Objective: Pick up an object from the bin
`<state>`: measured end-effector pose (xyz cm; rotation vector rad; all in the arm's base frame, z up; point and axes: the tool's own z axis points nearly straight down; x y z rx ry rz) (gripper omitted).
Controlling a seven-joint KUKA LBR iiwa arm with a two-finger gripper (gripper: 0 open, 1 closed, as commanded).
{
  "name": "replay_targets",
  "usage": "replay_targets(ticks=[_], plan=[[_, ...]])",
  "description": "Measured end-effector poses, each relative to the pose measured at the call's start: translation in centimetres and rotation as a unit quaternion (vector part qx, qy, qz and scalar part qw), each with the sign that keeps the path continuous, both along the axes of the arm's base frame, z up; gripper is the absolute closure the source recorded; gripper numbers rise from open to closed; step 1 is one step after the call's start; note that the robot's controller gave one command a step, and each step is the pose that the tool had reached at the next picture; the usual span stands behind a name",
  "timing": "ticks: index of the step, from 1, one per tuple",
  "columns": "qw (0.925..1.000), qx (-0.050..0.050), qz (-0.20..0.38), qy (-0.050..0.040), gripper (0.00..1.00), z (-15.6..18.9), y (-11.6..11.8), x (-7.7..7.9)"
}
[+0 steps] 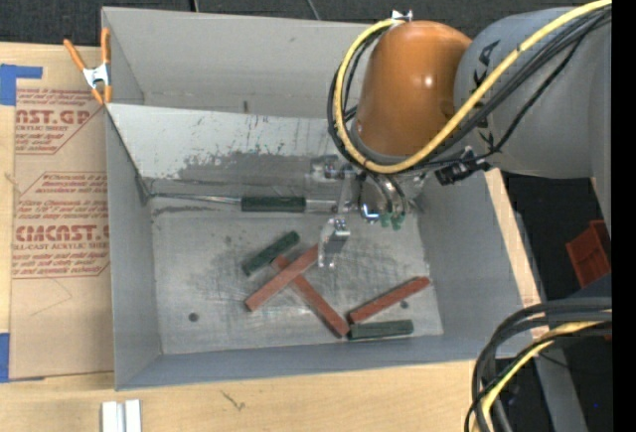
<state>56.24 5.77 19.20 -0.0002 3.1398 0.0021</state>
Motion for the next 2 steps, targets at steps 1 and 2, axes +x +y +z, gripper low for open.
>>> replay_targets(ticks=[1,2], plan=[[1.0,0.0,0.0,0.0,0.0,0.0,0.0,0.0],[0.9974,-0.001,0.072,-0.0071,1.0,-11.5,-1.0,0.7]])
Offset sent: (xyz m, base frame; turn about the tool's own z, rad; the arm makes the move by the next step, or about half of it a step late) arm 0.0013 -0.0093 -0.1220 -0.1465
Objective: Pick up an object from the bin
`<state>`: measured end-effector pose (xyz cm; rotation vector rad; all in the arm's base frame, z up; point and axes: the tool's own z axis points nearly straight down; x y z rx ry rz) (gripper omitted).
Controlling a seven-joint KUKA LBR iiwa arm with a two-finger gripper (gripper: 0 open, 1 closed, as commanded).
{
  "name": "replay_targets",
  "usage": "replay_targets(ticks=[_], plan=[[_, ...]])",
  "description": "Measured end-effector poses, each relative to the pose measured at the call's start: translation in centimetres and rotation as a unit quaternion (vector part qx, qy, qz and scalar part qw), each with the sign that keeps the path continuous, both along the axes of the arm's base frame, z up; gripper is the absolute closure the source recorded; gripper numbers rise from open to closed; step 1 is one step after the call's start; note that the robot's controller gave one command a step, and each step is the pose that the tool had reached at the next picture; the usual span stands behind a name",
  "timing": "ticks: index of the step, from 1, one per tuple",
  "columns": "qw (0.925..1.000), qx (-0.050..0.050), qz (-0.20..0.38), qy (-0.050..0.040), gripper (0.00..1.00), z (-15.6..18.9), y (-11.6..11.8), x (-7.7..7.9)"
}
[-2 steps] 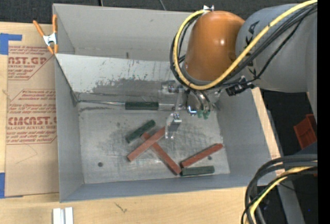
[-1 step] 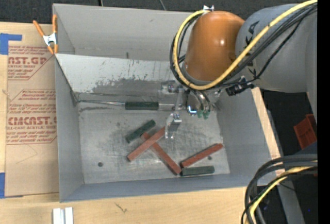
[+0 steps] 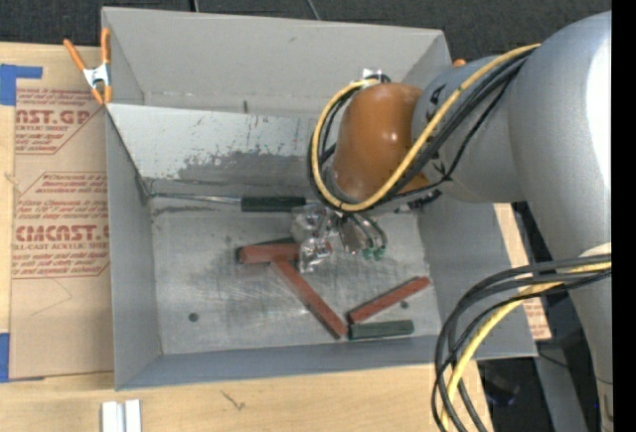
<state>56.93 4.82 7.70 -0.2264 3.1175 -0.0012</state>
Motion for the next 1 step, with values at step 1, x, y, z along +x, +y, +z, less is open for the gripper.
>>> replay_targets(ticks=[1], plan=[[1.0,0.0,0.0,0.0,1.0,0.0,0.0,0.0]])
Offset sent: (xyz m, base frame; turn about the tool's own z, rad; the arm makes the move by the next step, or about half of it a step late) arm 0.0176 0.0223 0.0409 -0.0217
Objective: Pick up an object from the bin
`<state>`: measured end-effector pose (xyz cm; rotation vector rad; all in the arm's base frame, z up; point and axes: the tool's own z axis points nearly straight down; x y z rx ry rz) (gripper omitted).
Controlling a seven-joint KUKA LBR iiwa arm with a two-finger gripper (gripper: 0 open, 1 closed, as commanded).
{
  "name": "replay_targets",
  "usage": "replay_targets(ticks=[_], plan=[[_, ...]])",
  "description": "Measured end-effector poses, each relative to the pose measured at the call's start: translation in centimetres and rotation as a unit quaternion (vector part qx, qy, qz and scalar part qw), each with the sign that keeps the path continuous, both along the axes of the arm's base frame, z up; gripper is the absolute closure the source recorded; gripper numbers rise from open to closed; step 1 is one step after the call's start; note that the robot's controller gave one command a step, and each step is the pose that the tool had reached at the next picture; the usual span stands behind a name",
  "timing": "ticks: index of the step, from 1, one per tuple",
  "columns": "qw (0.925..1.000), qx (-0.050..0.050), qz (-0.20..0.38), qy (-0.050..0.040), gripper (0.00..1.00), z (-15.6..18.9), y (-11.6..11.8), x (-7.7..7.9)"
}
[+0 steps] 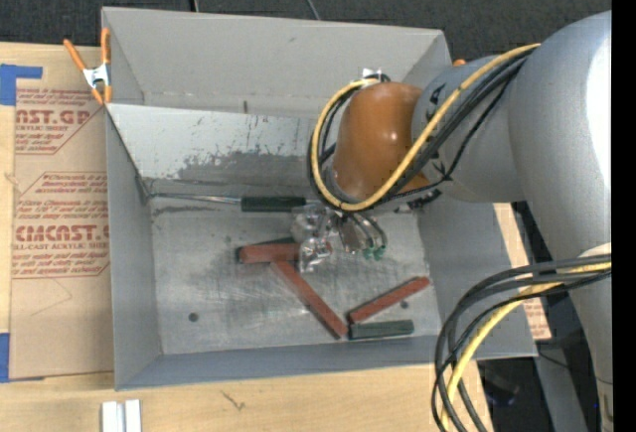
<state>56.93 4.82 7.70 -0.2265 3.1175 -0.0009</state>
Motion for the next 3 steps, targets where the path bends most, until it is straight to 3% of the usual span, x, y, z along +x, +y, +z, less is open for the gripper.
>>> replay_targets(ticks=[1,2,3], plan=[[0.9999,0.0,0.011,0.0044,0.0,4.3,2.4,1.9],[0.9999,0.0,0.011,0.0068,0.0,4.1,2.3,1.8],[0.9956,0.0,-0.094,0.0037,1.0,0.4,1.9,1.3]])
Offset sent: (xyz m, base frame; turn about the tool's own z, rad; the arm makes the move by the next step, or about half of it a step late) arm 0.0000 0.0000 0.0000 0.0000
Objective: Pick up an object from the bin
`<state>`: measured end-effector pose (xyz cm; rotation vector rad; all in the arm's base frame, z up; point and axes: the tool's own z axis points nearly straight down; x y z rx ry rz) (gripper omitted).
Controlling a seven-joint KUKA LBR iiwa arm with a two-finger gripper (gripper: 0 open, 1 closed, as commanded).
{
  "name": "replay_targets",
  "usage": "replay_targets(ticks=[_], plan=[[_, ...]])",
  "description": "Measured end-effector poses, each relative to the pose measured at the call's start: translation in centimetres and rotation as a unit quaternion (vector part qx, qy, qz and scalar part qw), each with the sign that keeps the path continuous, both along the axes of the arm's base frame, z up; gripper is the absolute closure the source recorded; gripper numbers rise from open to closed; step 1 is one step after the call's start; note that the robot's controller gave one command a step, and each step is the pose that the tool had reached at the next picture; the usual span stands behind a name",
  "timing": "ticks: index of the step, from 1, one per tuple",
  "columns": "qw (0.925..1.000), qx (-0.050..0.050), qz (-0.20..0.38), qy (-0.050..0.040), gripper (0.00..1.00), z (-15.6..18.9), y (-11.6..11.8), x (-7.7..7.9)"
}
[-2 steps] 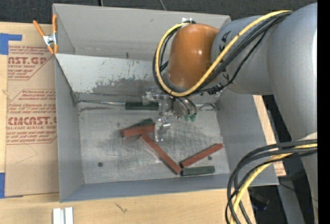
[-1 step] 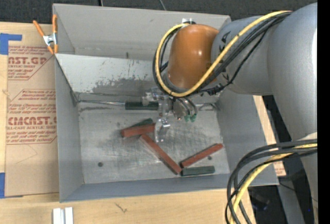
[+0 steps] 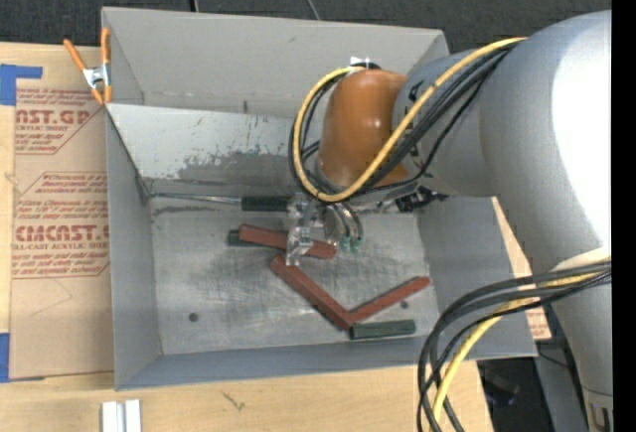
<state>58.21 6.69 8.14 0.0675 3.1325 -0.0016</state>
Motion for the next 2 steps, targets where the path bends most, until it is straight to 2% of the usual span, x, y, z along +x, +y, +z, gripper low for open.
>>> replay_targets(ticks=[1,2], plan=[[1.0,0.0,0.0,-0.0026,1.0,0.0,0.0,0.1],[1.0,0.001,0.008,0.0027,1.0,14.4,-0.4,-0.4]])
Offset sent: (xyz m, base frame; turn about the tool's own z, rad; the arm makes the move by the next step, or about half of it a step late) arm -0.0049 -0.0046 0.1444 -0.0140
